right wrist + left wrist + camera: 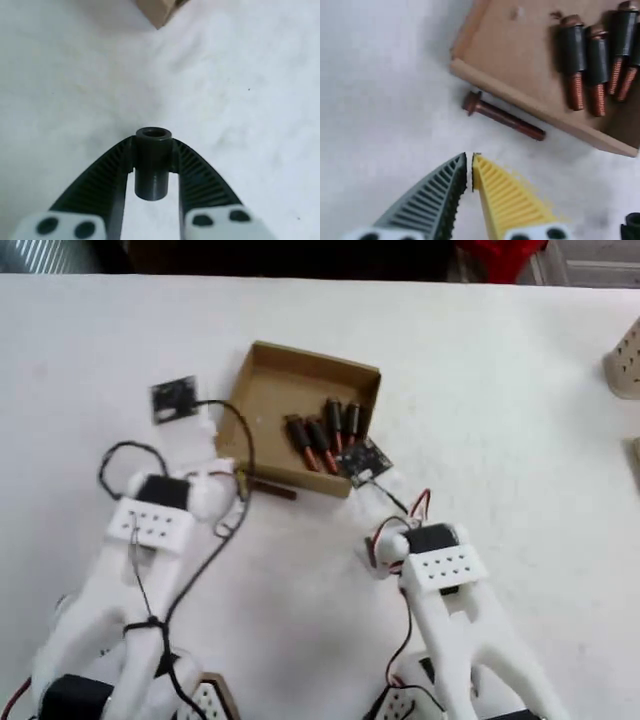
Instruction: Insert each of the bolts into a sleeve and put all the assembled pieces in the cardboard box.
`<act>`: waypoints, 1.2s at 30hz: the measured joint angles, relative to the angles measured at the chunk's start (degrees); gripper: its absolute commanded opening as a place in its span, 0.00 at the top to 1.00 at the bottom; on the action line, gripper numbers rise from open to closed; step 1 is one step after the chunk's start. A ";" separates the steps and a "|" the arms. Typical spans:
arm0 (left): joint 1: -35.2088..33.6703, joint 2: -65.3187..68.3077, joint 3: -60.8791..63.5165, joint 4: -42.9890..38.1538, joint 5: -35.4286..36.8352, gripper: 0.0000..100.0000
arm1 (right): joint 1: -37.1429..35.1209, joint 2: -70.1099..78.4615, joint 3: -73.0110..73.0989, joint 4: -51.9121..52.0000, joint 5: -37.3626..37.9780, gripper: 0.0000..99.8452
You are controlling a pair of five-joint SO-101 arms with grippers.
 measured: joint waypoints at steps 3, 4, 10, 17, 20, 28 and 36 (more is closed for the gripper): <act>4.84 0.44 0.00 -3.87 6.86 0.94 | 0.97 0.00 0.00 0.00 0.00 0.98; 5.54 0.88 0.00 -5.01 9.76 0.94 | 0.97 0.00 0.00 0.00 0.00 0.98; 6.51 10.46 0.00 -12.40 18.46 0.94 | 1.23 0.00 0.00 0.00 0.00 0.98; 6.77 20.66 -3.08 -18.55 19.08 0.94 | 1.05 -0.18 0.00 0.00 0.00 0.98; 7.12 21.45 -4.66 -19.25 19.08 0.94 | 1.05 -0.18 0.09 0.00 0.00 0.98; 10.55 23.91 -4.66 -26.11 19.60 0.94 | 1.14 -0.18 2.02 -3.25 0.00 0.98; 10.73 32.26 -7.03 -29.10 22.15 0.94 | 1.14 -0.18 2.02 -3.25 0.00 0.98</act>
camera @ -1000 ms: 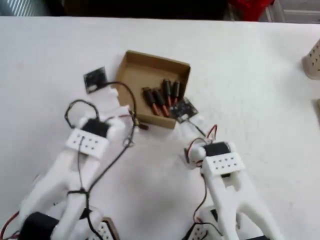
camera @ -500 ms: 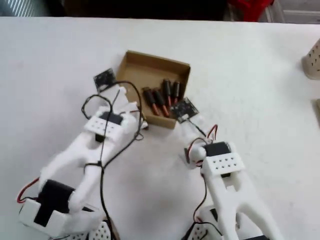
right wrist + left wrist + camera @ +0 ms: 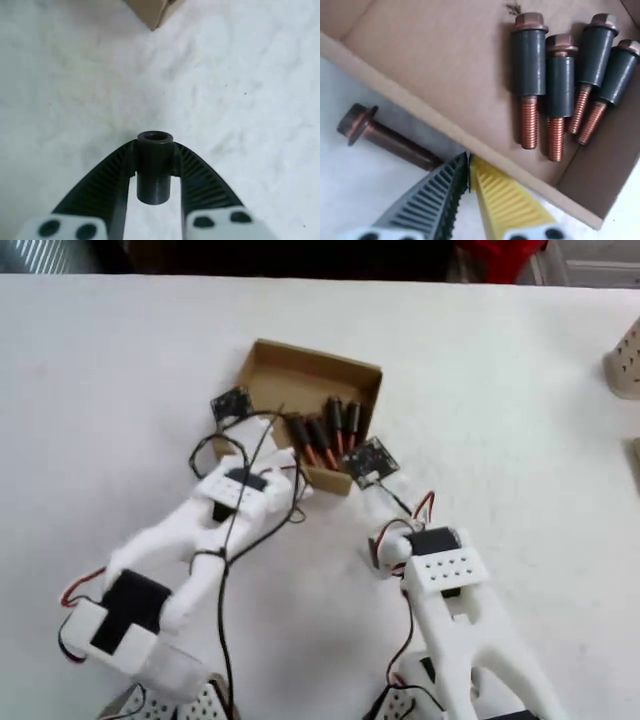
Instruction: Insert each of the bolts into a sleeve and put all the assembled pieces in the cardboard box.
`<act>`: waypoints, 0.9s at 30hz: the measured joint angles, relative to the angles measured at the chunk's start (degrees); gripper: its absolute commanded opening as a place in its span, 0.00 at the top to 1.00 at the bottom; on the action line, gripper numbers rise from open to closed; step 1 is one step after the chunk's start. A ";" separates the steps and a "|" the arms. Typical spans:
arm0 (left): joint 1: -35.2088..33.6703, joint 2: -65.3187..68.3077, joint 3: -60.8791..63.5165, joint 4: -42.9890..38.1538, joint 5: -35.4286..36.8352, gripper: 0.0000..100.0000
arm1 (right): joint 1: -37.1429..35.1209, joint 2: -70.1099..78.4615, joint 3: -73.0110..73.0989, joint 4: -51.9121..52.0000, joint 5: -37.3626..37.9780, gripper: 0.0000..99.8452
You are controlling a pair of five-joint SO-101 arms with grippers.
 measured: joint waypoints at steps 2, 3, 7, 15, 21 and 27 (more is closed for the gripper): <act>0.00 0.44 -0.26 0.00 0.00 0.94 | -0.09 0.00 0.00 0.00 0.00 0.98; 0.00 0.44 -0.26 0.00 0.00 0.94 | -0.09 0.00 0.00 0.00 0.00 0.98; 0.00 0.44 -0.35 0.35 0.00 0.94 | -0.09 0.00 0.00 0.00 0.00 0.98; 0.00 0.44 -2.55 9.67 -11.43 0.94 | -0.09 0.00 0.00 0.00 0.00 0.98; -0.26 -1.67 -0.26 19.08 -21.80 0.94 | -0.09 0.00 0.35 -1.14 0.00 0.98; 2.99 -13.80 10.46 19.96 -24.44 0.94 | -1.58 0.00 1.67 -2.11 0.00 0.98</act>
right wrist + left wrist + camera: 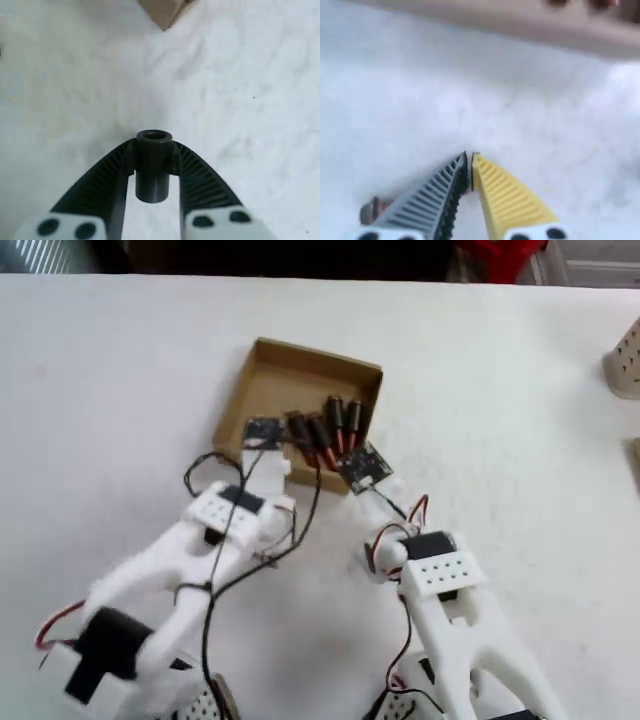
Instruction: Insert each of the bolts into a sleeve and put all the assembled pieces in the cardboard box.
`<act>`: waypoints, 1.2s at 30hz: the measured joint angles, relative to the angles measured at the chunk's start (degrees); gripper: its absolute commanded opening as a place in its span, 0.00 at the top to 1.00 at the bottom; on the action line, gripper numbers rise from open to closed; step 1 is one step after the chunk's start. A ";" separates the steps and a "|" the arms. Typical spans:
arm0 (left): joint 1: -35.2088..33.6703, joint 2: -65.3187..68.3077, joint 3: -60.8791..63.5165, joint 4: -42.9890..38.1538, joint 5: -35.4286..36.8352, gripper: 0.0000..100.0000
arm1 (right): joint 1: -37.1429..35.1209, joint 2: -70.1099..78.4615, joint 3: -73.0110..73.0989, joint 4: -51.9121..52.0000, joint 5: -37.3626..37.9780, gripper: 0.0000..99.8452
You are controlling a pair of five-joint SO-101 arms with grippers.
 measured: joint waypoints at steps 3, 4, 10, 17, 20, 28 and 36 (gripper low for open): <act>0.26 -7.12 5.98 -1.32 0.00 0.94 | 0.09 0.00 0.09 -0.18 0.00 0.98; 0.18 -9.85 7.56 -1.67 0.00 0.94 | 0.00 0.00 0.09 -0.18 0.00 0.98; -2.73 -23.21 11.69 -1.49 -1.05 0.94 | 0.00 0.00 0.09 -0.18 0.00 0.98; -5.80 -38.24 14.59 8.79 -5.71 0.94 | -0.09 0.00 0.09 -0.18 0.00 0.98; -5.98 -39.82 18.90 11.52 -7.03 0.94 | 0.00 0.00 0.09 -0.18 0.00 0.98; -5.89 -38.77 22.15 16.62 -17.14 0.94 | -0.09 0.00 0.09 -0.18 0.00 0.98; -6.07 -34.73 23.30 15.56 -20.66 0.94 | -0.09 0.00 0.09 -0.18 0.00 0.98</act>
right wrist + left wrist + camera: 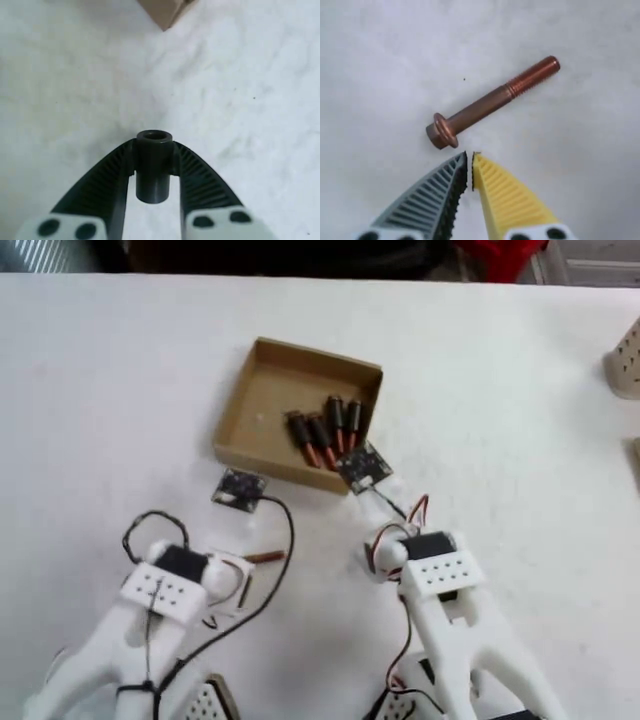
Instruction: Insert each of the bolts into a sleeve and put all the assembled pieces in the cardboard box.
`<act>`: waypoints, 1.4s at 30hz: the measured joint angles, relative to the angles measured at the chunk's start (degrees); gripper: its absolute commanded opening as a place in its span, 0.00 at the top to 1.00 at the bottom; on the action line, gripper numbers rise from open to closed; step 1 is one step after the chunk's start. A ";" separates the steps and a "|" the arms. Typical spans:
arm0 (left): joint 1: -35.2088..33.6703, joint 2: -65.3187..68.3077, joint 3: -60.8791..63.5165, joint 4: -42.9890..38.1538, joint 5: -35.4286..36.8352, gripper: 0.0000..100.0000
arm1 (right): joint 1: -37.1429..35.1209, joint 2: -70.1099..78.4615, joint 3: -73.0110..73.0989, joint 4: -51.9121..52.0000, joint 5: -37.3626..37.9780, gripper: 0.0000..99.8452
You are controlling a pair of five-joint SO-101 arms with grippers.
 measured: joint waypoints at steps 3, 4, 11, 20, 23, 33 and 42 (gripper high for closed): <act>-0.18 6.42 -0.97 -2.20 -0.09 0.94 | 0.00 0.00 0.00 0.00 0.00 0.98; -0.35 9.14 -1.93 -2.64 0.00 0.94 | 0.00 0.00 0.00 0.00 0.00 0.98; -6.07 24.97 -11.78 -3.60 4.22 0.94 | 0.00 0.00 0.00 0.00 0.00 0.98; -10.55 27.25 -13.80 -8.09 12.84 0.94 | 0.00 0.00 0.00 0.00 0.00 0.98; -11.60 27.69 -15.12 -12.84 16.88 0.94 | 0.00 0.00 0.00 0.00 0.00 0.98; -12.75 27.78 -15.91 -33.93 28.31 0.94 | 0.00 0.00 0.00 0.00 0.00 0.98; -6.24 23.21 -16.09 -27.52 30.95 0.85 | 0.00 0.00 0.00 0.00 0.00 0.98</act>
